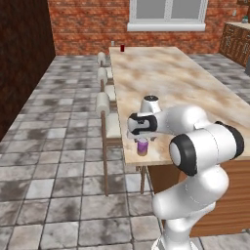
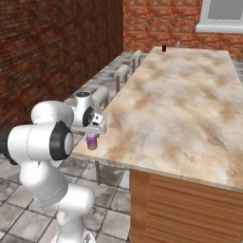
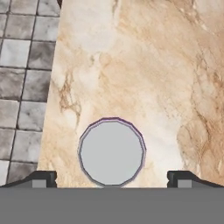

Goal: Four empty soda cans are scattered around the kitchen. Gather all the cans and cluster them next to the stove for recycling.

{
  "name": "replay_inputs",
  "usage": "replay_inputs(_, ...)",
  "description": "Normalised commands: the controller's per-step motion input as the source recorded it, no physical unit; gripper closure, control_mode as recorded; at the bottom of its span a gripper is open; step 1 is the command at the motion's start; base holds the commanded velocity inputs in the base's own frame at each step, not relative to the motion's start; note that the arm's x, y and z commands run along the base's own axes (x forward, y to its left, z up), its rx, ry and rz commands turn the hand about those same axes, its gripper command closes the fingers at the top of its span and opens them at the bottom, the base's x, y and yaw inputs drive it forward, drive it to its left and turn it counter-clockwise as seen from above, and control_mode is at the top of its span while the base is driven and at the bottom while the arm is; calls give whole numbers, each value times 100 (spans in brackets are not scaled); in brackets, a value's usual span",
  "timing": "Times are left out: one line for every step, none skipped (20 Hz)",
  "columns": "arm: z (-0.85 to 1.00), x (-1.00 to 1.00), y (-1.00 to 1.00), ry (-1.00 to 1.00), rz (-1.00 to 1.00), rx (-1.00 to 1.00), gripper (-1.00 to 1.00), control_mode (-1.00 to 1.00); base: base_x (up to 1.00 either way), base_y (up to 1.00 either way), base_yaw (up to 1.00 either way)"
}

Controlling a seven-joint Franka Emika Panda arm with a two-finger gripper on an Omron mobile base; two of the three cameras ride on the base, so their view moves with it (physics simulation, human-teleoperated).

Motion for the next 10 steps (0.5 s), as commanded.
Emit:
replay_inputs(-13,12,0,0,0,0,-100,-100,0,0,0)
replay_inputs(-13,10,0,0,0,0,-100,-100,0,0,0)
replay_inputs(-13,10,0,0,0,0,-100,-100,0,0,0)
replay_inputs(-13,8,0,0,0,0,-100,-100,0,0,0)
replay_inputs(-13,7,0,0,0,0,-100,-100,0,0,0)
replay_inputs(-14,7,0,0,0,0,-100,-100,0,0,0)
replay_inputs(-14,9,0,0,0,0,-100,-100,0,0,0)
replay_inputs(-14,9,0,-1,0,0,-100,-100,0,0,0)
replay_inputs(-13,9,0,0,0,0,-100,-100,0,0,0)
replay_inputs(-12,9,0,0,0,0,-100,-100,0,0,0)
